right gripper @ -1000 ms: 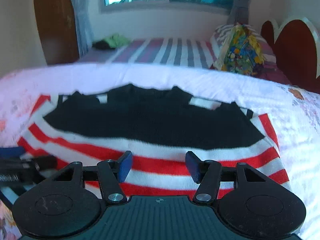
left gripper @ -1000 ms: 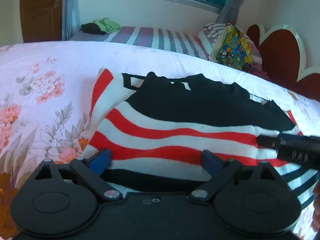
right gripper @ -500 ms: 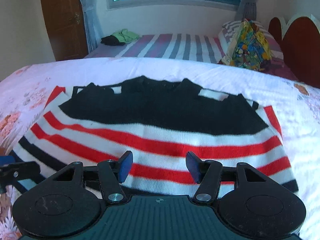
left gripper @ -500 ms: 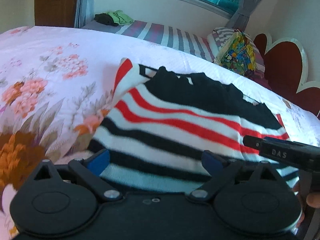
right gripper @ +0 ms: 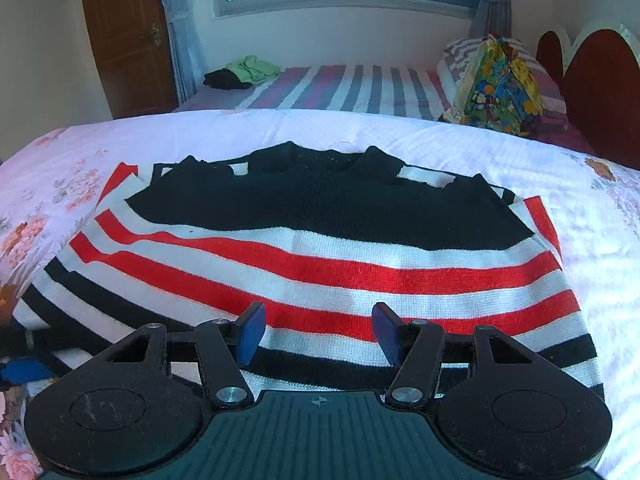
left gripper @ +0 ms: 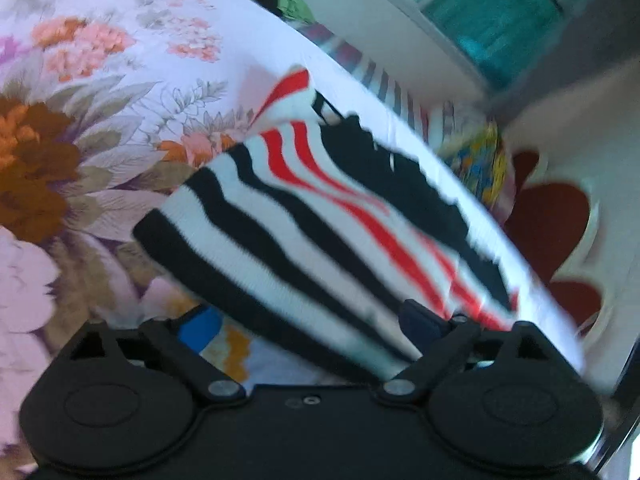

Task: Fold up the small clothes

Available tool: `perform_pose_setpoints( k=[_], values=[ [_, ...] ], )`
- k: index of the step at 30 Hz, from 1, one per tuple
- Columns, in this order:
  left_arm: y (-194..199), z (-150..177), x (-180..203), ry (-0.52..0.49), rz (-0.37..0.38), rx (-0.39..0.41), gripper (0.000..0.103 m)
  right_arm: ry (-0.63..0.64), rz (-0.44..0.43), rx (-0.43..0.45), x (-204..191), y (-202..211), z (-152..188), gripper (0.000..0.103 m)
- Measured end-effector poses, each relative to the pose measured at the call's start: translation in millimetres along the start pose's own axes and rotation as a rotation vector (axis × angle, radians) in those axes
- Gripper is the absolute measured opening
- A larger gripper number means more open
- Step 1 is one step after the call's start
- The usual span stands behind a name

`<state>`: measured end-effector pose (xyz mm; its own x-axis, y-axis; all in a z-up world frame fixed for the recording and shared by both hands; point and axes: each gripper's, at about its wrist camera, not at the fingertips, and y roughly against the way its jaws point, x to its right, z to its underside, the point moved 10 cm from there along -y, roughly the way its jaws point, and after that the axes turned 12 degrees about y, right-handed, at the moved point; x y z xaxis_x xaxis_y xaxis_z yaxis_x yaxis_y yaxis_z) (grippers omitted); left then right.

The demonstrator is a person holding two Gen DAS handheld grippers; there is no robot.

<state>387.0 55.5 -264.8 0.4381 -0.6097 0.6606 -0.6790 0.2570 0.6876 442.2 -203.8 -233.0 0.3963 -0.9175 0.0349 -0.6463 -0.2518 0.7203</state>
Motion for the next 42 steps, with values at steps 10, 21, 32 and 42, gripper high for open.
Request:
perform_pose_setpoints(
  k=[10,21,32,42],
  values=[
    [-27,-34,8,0.145,0.137,0.176,0.098,-0.015,-0.004,0.031,4,-9,-6,0.058],
    [-31,-39,-1,0.222,0.183,0.184,0.029,0.027,0.060,0.066,7,-25,-24,0.058],
    [18,-15,132,-0.351,0.305,0.247,0.021,0.114,0.114,0.112,1,-30,-4,0.058],
    [-53,130,240,-0.677,0.376,-0.044,0.021,-0.134,0.247,0.060,131,58,66,0.059]
  ],
)
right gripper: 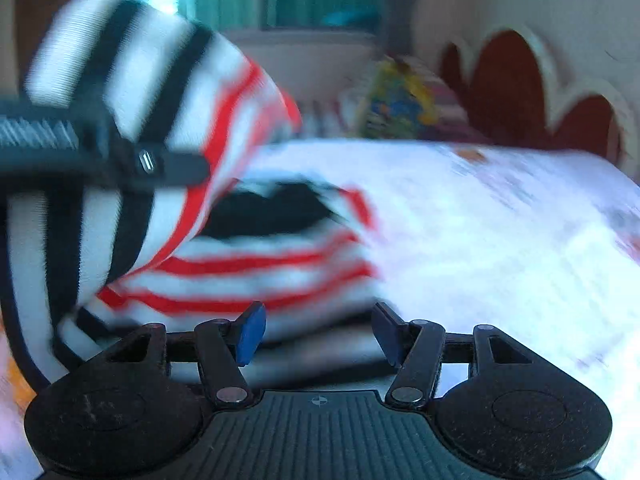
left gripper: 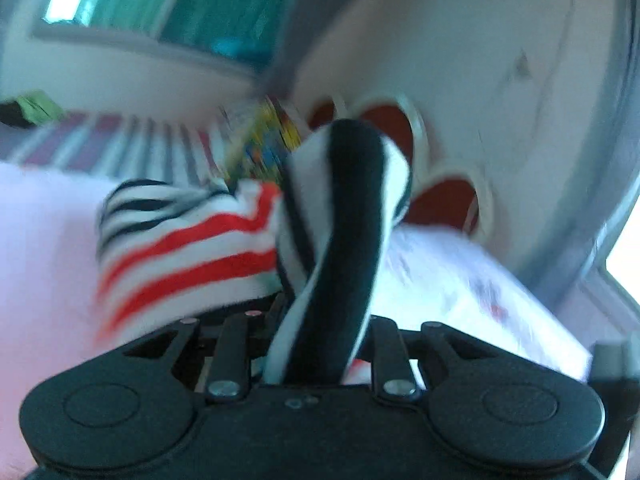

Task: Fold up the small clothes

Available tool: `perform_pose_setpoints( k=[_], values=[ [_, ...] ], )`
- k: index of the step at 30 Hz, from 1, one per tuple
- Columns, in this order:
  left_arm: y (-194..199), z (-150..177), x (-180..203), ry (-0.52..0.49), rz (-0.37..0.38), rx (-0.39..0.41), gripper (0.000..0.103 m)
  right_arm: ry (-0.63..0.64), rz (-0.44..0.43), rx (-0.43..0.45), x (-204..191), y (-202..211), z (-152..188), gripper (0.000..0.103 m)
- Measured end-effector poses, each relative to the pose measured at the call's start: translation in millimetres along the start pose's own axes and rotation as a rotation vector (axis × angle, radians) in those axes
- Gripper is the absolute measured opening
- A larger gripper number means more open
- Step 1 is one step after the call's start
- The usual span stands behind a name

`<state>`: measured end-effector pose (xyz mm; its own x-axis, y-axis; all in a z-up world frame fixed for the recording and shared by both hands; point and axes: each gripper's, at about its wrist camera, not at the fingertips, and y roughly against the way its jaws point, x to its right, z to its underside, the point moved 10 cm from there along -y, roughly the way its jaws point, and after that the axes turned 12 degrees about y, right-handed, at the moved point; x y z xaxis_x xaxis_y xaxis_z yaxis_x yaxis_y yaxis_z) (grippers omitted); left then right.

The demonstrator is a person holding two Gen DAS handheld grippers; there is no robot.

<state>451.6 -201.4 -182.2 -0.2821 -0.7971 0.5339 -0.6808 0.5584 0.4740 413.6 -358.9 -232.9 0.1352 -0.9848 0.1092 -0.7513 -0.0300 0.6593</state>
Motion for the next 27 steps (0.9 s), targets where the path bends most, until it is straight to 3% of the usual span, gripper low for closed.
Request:
perform_pose_setpoints(
  k=[2,4,6,7,8,11,13,15,17,20,24,27],
  values=[
    [-26,30,5,-0.020,-0.031,-0.102,0.024,-0.030,0.011,-0.028,20,6,16,0.059],
    [-32,47,4,-0.026,-0.068,-0.117,0.034,-0.058,0.000,-0.036,32,15,26,0.059],
    [-23,52,13,-0.046,-0.039,-0.114,0.056,-0.047,0.018,-0.033,42,26,31,0.059],
    [-17,54,20,-0.047,-0.021,-0.130,0.073,-0.049,0.028,-0.033,49,33,32,0.059],
    [-11,56,28,-0.047,-0.003,-0.137,0.081,-0.061,0.033,-0.033,55,37,33,0.059],
    [13,55,48,-0.062,0.056,-0.141,0.081,-0.107,0.050,-0.028,76,51,30,0.058],
    [27,40,43,-0.038,0.067,-0.104,0.081,-0.159,0.036,-0.002,87,61,20,0.058],
    [41,23,24,0.028,0.035,-0.045,0.081,-0.195,0.018,0.028,88,74,6,0.058],
    [47,5,-4,0.048,-0.058,0.018,0.082,-0.227,-0.021,0.064,87,83,-8,0.059],
    [31,3,-43,0.026,-0.205,-0.031,0.080,-0.252,-0.147,0.060,65,74,-29,0.059],
    [13,23,-70,0.033,-0.269,-0.084,0.080,-0.297,-0.301,-0.008,34,42,-39,0.059],
    [3,53,-74,0.039,-0.274,-0.155,0.080,-0.299,-0.330,-0.045,27,20,-43,0.058]
  ],
)
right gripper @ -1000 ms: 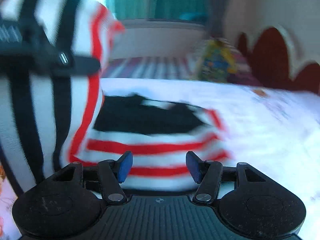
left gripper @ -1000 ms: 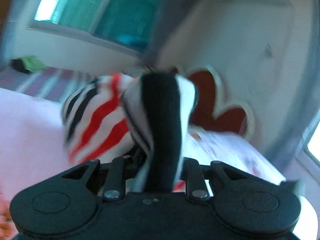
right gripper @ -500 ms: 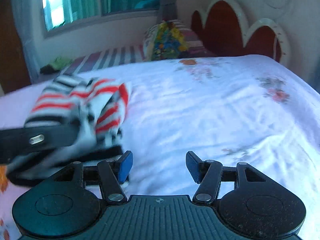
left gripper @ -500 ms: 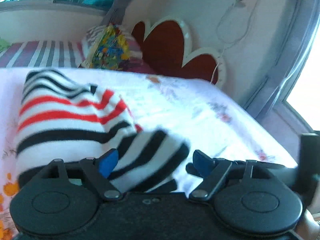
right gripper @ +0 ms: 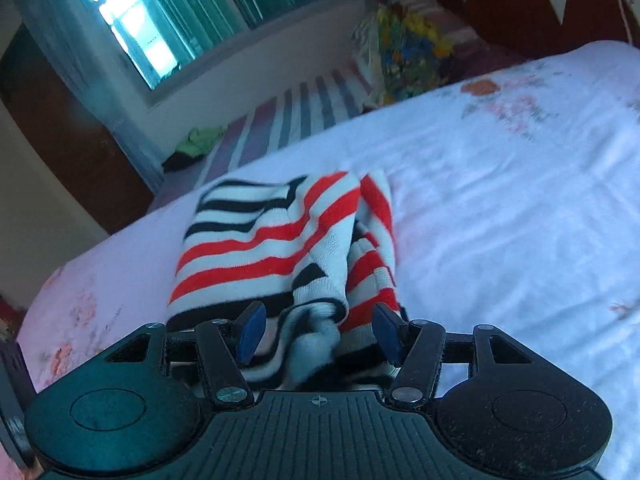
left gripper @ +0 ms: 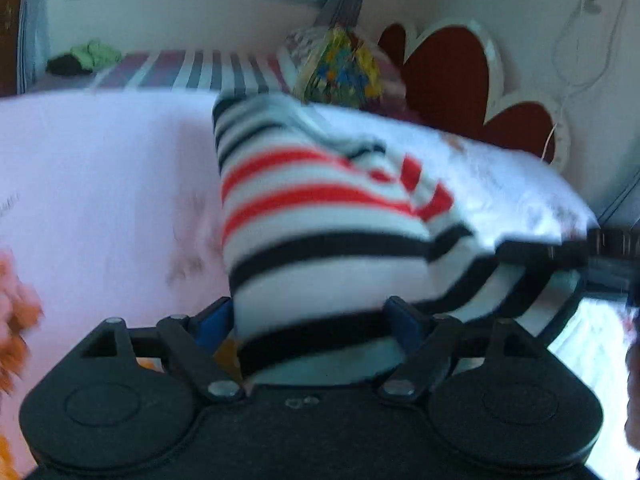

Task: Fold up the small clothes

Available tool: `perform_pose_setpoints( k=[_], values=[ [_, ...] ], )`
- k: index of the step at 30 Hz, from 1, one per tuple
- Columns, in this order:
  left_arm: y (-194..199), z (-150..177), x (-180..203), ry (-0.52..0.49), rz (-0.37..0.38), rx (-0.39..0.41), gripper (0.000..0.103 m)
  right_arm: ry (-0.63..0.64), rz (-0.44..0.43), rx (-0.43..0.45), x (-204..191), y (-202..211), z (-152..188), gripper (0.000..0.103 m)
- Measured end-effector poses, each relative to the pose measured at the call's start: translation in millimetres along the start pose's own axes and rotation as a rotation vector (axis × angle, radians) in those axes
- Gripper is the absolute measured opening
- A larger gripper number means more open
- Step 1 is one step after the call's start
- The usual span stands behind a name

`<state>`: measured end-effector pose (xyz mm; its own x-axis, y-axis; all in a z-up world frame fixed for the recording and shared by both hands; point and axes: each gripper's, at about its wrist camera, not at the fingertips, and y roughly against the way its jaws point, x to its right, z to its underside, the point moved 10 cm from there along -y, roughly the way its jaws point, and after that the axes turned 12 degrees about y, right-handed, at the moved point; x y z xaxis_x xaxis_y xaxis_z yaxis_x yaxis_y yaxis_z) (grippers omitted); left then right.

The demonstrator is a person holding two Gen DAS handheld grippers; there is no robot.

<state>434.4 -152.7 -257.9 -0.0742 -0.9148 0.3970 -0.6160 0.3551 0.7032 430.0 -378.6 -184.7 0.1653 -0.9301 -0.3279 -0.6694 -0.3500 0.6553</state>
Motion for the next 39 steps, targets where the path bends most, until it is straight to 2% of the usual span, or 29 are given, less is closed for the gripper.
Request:
perform_pose_setpoints(
  k=[3,6,7,8,9,11,14,17,20,22,25,29,30,33,36,39],
  values=[
    [-5,4,-6,0.054,0.017,-0.010,0.083,0.011,-0.019,-0.034,3,-19,-4,0.058],
    [2,6,-3,0.017,0.007,0.004,0.083,-0.005,-0.055,-0.068,6,-34,-3,0.058],
    [3,6,-4,0.011,0.005,0.007,0.083,0.001,-0.061,-0.065,8,-37,-6,0.047],
    [3,6,-5,0.018,0.006,0.005,0.083,0.025,-0.054,-0.074,7,-38,-6,0.022],
    [4,6,-6,0.028,0.009,0.001,0.083,0.045,-0.034,-0.088,9,-40,-1,0.013],
    [7,4,-7,0.031,0.014,-0.002,0.083,0.076,-0.031,-0.062,7,-35,-1,0.013],
    [8,-2,-2,0.032,0.036,0.008,0.084,0.154,0.021,0.012,3,-22,-4,0.011],
    [15,-10,5,0.029,0.062,0.035,0.084,0.173,0.098,0.066,11,-6,-3,0.010],
    [11,-11,14,-0.002,0.057,0.036,0.084,0.163,0.147,0.018,32,-26,19,0.011],
    [-2,-4,13,0.003,0.041,-0.003,0.084,0.131,0.137,0.032,33,-29,19,0.012],
    [-5,-2,5,0.062,0.036,-0.030,0.083,0.100,0.106,0.028,26,-20,7,0.017],
    [11,-16,8,0.085,0.048,0.001,0.081,0.052,0.088,0.048,29,-18,-16,0.020],
    [13,-23,7,0.101,0.053,0.008,0.081,0.041,0.090,0.047,30,-22,-21,0.024],
    [18,-43,9,0.133,0.080,0.026,0.082,0.022,0.116,0.054,36,-29,-36,0.063],
    [12,-65,9,0.120,0.074,0.061,0.082,0.018,0.119,0.050,39,-40,-52,0.064],
    [-15,-78,4,0.141,0.032,0.037,0.081,-0.031,0.088,-0.002,45,-66,-61,0.064]
  ],
)
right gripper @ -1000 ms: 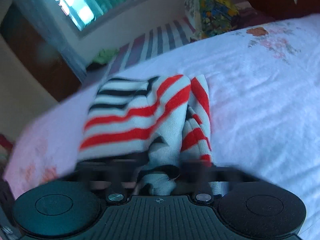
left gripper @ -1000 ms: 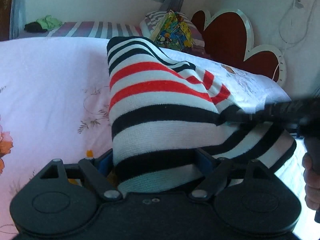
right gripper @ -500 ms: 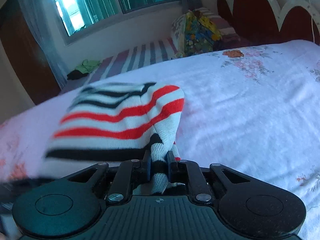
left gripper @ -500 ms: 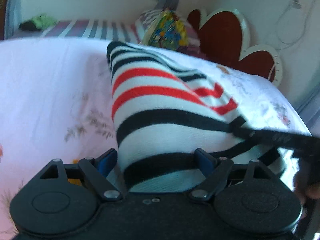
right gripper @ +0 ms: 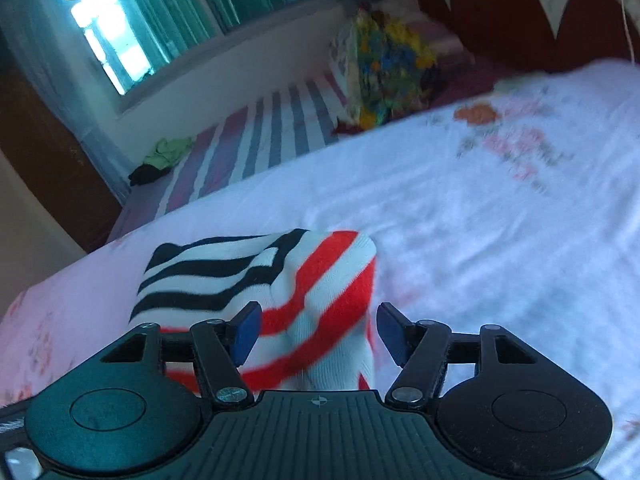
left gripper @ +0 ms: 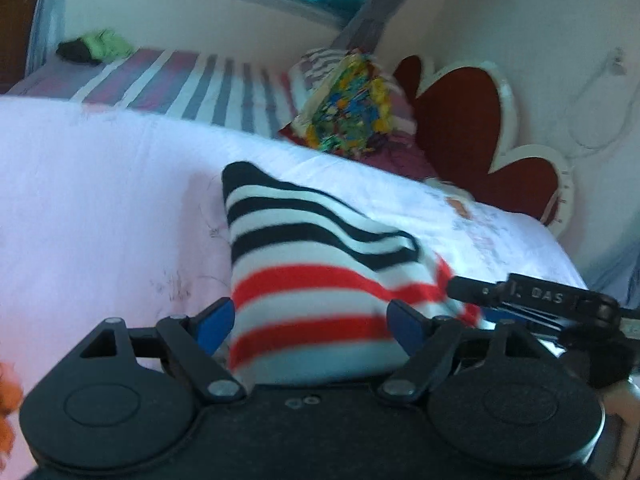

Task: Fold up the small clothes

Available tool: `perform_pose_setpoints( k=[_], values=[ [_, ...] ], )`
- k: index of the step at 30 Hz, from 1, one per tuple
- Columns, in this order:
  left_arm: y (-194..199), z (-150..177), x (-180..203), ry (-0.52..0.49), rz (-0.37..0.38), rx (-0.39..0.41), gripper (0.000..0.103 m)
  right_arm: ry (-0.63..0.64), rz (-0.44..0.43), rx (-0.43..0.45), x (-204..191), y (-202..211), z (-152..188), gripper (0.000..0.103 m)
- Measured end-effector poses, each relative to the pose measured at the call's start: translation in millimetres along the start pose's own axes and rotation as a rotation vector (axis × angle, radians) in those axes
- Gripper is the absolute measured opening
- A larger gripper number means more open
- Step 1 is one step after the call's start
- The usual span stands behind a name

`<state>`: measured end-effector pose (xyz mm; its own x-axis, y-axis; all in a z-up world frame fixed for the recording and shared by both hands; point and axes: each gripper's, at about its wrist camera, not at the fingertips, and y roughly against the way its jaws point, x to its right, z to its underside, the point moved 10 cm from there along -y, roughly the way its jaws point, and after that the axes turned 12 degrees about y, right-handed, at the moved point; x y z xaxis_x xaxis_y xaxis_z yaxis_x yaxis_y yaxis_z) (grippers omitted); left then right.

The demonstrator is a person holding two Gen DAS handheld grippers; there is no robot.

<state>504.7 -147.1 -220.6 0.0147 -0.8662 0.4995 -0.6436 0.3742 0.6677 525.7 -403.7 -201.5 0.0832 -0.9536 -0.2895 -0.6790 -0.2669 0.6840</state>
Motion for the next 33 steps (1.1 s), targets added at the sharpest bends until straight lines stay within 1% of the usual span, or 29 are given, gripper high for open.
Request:
perform_pose_setpoints(
  k=[1,2,3,4,5,6,7,9,10,12,14,16,18,19,20,22,23,25,26,27,29,30,33],
  values=[
    [-10,-4,-3,0.020,-0.021,-0.011,0.080,-0.017,-0.003,-0.005,2,-9,-3,0.063],
    [-18,-9,-8,0.050,-0.034,-0.014,0.080,-0.023,0.002,0.001,4,-14,-6,0.057],
    [-23,-12,-11,0.078,-0.032,-0.016,0.080,-0.010,0.018,0.002,5,-19,-8,0.030],
    [-28,-15,-14,0.098,-0.034,-0.015,0.081,0.006,0.035,-0.003,6,-22,-8,0.019],
    [-32,-19,-16,0.105,-0.043,-0.006,0.083,0.023,0.049,0.016,7,-23,-9,0.019],
    [-36,-22,-18,0.104,-0.050,0.005,0.083,0.045,0.071,0.039,7,-21,-9,0.016],
    [-40,-25,-19,0.101,-0.056,0.011,0.083,0.087,0.114,0.067,8,-20,-10,0.013],
    [-50,-26,-24,0.095,-0.072,0.004,0.084,0.187,0.201,0.095,10,-26,-2,0.013],
    [-58,-23,-27,0.096,-0.080,-0.010,0.087,0.220,0.224,0.082,13,-35,7,0.014],
    [-59,-20,-29,0.102,-0.077,0.005,0.088,0.184,0.211,0.104,18,-37,14,0.015],
    [-52,-21,-26,0.074,-0.085,0.010,0.085,0.173,0.196,0.094,18,-32,10,0.015],
    [-40,-29,-21,0.065,-0.075,0.040,0.083,0.137,0.172,0.126,19,-18,-1,0.015],
    [-32,-43,-16,0.049,-0.082,0.094,0.084,0.130,0.176,0.170,14,-9,-17,0.015],
    [-36,-47,-16,0.044,-0.089,0.097,0.084,0.137,0.173,0.185,10,-8,-25,0.015],
    [-42,-50,-17,0.044,-0.106,0.082,0.083,0.150,0.160,0.187,4,-11,-31,0.015],
    [-55,-52,-22,0.069,-0.131,0.056,0.084,0.207,0.150,0.173,-11,-24,-35,0.015],
    [-61,-52,-27,0.087,-0.147,0.046,0.086,0.234,0.155,0.157,-15,-32,-33,0.015],
    [-72,-48,-36,0.109,-0.161,0.023,0.087,0.271,0.185,0.092,-12,-56,-23,0.015],
    [-72,-48,-40,0.119,-0.157,0.028,0.087,0.273,0.204,0.079,-7,-64,-18,0.015],
    [-72,-48,-40,0.108,-0.159,0.043,0.087,0.263,0.219,0.078,0,-70,-16,0.015],
    [-74,-48,-38,0.070,-0.175,0.048,0.087,0.204,0.201,0.068,10,-74,-18,0.014],
    [-74,-49,-39,0.079,-0.174,0.043,0.087,0.196,0.197,0.065,12,-75,-18,0.014],
    [-59,-48,-37,0.101,-0.164,0.038,0.083,0.229,0.219,0.050,8,-64,-18,0.015]
  ],
)
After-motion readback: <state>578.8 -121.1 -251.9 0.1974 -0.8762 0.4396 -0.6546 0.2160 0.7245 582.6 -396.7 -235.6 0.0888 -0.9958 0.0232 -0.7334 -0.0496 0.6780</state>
